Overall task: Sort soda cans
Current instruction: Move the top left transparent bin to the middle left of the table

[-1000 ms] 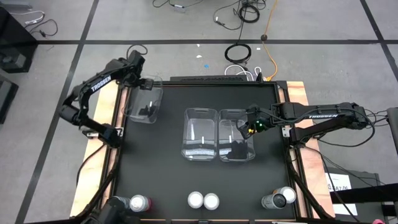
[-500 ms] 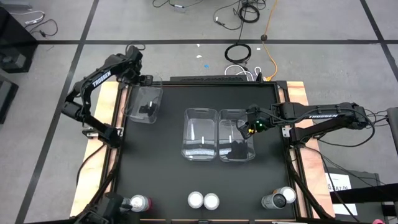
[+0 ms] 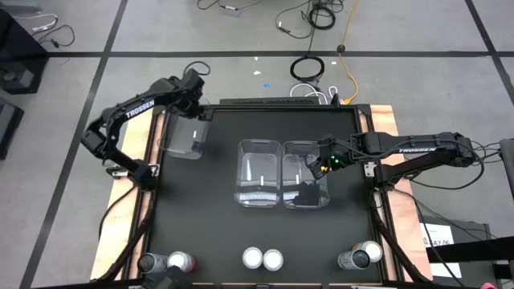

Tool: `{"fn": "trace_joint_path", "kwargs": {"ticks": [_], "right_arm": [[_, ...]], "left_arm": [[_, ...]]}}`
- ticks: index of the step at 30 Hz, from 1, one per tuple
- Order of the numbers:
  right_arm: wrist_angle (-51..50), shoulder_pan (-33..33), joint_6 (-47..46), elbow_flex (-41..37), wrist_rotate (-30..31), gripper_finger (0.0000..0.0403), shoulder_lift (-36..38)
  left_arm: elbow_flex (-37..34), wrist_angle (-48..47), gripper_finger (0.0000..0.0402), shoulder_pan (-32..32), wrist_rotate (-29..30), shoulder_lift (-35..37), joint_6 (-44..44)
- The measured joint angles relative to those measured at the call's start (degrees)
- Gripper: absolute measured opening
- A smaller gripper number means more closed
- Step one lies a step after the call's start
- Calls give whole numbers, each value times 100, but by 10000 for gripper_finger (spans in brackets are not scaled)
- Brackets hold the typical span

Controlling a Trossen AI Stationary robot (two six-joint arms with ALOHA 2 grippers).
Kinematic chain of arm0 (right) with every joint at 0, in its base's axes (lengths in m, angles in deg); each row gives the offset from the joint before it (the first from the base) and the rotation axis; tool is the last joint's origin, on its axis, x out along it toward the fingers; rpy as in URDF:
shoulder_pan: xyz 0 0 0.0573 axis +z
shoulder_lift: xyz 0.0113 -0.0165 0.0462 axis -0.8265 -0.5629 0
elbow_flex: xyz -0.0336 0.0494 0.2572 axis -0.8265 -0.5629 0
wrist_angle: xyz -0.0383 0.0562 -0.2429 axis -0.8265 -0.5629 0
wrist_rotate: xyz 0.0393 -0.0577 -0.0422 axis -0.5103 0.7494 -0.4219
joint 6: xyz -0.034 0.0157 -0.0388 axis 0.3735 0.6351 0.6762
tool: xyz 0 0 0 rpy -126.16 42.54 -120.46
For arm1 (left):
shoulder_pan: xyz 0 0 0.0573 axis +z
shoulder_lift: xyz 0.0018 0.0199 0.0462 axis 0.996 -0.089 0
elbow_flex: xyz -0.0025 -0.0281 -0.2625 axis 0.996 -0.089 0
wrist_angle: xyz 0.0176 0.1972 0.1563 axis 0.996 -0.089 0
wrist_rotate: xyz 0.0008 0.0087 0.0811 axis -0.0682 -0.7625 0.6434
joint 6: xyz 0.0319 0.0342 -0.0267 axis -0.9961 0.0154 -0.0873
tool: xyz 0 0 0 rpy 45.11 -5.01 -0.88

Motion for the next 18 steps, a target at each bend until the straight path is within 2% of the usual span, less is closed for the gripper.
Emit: {"fn": "trace_joint_path", "kwargs": {"ticks": [10,15,18], "right_arm": [[-2,0,137,0,-13,70,0],[-2,-1,181,0,-33,70,0],[-2,1,183,0,-39,70,0]], "left_arm": [[0,-31,207,-698,230,-451,533],[0,-281,206,-822,541,-732,749],[-2,-409,188,-818,640,-801,764]]}}
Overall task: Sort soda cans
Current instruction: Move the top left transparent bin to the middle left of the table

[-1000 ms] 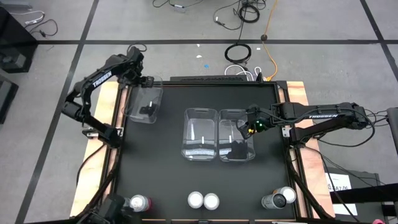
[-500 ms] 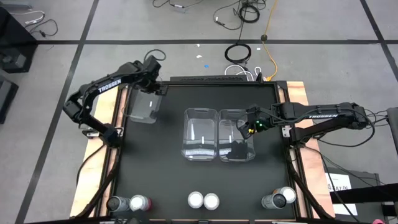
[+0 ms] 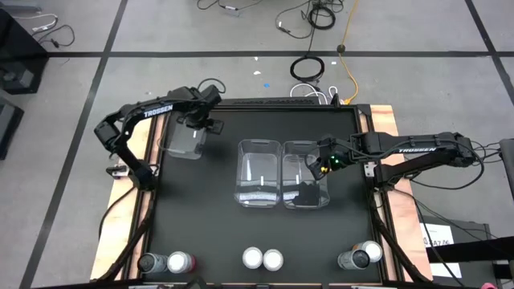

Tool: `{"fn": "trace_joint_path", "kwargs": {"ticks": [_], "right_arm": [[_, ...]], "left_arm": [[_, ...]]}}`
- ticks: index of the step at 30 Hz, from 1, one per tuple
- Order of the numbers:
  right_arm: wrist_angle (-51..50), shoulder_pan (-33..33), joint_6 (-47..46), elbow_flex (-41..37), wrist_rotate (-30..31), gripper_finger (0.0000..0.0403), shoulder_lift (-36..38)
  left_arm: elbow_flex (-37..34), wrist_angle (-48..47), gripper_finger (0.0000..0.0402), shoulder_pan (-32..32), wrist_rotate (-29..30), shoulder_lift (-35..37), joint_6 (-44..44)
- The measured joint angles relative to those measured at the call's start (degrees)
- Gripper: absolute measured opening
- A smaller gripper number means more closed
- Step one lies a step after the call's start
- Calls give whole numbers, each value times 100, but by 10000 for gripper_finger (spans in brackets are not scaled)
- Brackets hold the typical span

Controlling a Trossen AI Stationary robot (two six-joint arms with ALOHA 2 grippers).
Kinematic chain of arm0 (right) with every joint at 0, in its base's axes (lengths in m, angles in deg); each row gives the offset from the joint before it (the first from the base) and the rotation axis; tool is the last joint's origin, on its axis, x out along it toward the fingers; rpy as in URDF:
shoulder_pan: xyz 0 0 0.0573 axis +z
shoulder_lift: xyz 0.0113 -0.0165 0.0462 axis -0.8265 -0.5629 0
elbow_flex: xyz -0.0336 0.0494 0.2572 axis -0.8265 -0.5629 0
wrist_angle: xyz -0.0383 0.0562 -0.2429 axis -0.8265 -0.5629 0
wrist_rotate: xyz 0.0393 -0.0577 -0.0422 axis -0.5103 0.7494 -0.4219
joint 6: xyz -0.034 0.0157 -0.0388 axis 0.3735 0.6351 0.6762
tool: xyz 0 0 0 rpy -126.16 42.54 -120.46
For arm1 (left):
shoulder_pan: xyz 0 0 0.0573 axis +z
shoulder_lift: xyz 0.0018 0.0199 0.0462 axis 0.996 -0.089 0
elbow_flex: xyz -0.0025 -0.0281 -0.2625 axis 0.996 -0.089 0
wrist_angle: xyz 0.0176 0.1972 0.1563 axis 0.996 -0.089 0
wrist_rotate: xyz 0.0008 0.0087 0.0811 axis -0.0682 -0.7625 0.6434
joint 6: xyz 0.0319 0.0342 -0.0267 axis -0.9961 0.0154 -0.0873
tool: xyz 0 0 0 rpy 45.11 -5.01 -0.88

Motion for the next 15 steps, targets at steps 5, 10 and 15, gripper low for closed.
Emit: {"fn": "trace_joint_path", "kwargs": {"ticks": [5,10,15], "right_arm": [[0,0,-16,0,-2,70,0],[2,-2,-52,0,-2,70,0],[7,0,-64,0,0,70,0]], "left_arm": [[-15,64,93,51,0,-2,-40],[-131,172,15,51,-6,18,-160],[-136,144,9,49,-7,18,-155]]}}
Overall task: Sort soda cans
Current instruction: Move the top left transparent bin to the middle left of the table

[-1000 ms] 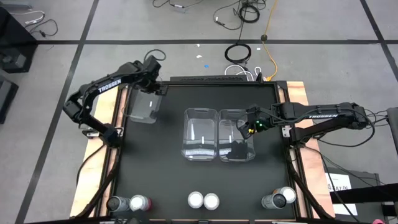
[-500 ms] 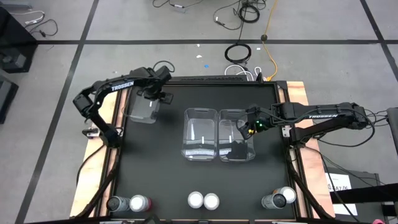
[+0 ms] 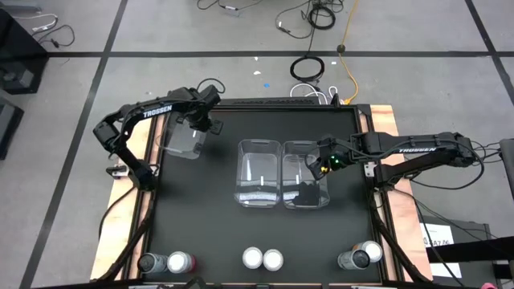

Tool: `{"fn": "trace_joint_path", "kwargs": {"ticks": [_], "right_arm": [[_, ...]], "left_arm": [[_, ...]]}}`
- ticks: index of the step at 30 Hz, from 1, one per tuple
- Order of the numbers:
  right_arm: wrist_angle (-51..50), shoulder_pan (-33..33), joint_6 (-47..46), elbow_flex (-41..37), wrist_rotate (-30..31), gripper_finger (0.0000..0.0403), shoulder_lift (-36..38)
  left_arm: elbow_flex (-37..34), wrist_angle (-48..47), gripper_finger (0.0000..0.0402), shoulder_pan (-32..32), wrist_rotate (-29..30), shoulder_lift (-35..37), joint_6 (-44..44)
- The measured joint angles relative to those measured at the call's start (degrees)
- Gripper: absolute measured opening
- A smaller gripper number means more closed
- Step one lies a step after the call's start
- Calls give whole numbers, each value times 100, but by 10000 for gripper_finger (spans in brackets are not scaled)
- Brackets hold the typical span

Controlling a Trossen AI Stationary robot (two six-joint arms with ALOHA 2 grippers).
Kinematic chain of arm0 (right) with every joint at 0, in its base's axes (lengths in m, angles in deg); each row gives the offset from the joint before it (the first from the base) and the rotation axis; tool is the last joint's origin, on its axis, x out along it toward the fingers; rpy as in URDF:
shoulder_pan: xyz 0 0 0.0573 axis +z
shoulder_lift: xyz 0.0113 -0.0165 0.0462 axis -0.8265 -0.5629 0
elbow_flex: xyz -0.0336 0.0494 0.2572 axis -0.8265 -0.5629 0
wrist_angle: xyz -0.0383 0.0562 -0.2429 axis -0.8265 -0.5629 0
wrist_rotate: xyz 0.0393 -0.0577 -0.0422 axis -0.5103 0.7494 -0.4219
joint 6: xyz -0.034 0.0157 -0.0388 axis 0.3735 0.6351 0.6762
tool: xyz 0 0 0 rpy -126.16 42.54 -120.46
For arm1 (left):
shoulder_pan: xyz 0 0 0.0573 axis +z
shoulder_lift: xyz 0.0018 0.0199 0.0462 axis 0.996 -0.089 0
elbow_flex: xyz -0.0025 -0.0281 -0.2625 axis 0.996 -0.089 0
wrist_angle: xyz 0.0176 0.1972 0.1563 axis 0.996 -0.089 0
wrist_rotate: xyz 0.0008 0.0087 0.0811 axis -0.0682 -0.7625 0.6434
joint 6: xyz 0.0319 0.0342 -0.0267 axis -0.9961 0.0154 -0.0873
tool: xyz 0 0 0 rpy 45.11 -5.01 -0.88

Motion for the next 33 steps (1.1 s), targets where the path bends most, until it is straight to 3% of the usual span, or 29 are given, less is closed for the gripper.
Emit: {"fn": "trace_joint_path", "kwargs": {"ticks": [9,25,33], "right_arm": [[-45,1,775,0,128,70,1],[-507,-8,2574,0,181,70,819],[-528,-10,3034,0,154,70,1116]], "left_arm": [[-23,-315,7,-625,-31,51,1026],[-31,-53,7,-3507,-13,131,5980],[-31,366,7,-4293,283,129,7325]]}}
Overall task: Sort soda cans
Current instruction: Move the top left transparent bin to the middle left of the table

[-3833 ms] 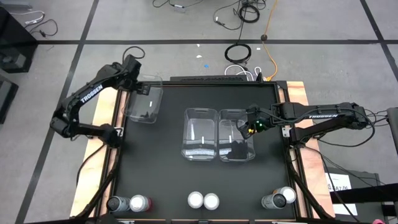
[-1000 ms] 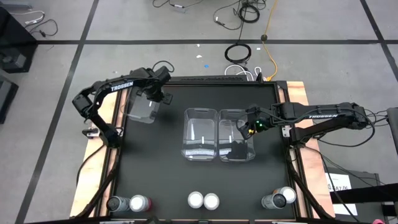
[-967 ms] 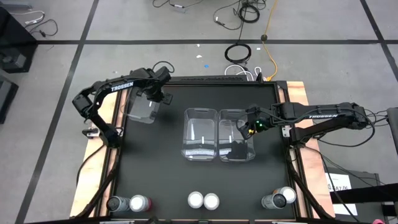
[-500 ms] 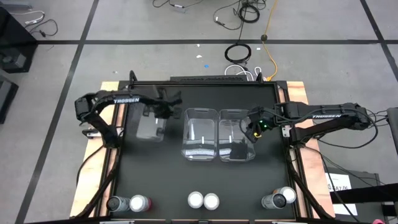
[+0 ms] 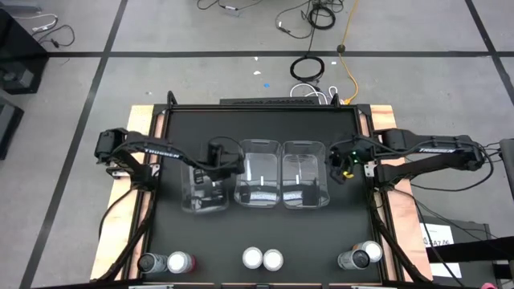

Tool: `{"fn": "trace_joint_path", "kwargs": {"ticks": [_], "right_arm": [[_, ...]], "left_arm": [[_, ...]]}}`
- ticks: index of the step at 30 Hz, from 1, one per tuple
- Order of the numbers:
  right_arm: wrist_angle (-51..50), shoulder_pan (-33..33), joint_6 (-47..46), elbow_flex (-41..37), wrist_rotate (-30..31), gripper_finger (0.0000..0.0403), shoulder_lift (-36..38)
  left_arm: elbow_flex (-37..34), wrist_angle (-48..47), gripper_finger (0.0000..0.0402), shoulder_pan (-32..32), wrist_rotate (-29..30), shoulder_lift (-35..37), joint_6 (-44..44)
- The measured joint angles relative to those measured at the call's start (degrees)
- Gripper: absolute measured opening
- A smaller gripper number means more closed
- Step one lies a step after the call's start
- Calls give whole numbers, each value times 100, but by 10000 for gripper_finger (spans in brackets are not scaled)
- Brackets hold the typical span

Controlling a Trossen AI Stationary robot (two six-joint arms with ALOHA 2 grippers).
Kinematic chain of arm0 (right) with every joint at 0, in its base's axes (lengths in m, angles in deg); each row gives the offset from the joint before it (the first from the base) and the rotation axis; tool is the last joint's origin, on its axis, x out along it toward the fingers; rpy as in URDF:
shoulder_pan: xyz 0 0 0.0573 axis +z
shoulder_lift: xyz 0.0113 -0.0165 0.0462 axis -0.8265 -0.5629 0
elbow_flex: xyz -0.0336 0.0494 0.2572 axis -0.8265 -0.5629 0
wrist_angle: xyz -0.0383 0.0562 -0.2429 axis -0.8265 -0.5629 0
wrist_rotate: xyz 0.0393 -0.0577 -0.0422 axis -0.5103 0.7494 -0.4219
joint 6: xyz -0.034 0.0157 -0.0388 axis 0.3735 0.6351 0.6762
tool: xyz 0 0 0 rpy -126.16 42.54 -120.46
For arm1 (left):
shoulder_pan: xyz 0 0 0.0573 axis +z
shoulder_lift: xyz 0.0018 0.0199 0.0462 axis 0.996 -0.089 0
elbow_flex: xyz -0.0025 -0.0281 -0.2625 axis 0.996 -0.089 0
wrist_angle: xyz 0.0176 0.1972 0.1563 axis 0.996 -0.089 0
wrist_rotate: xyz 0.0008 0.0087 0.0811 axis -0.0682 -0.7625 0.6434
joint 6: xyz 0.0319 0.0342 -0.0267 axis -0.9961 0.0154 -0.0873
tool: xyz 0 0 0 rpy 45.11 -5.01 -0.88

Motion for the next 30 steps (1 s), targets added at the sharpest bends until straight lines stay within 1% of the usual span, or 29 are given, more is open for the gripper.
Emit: {"fn": "trace_joint_path", "kwargs": {"ticks": [5,9,15,21,30], "right_arm": [[-59,0,125,0,-12,70,21],[-95,0,134,0,-12,70,21],[-88,0,26,0,-12,70,20],[110,0,-56,0,-12,70,18],[193,0,-168,-2,-10,70,18]], "left_arm": [[6,289,6,-46,26,-2,33],[12,465,6,-46,182,-2,11],[22,56,6,116,206,-4,-452],[22,322,6,364,221,-4,-1052],[22,440,6,338,222,-4,-1336]]}}
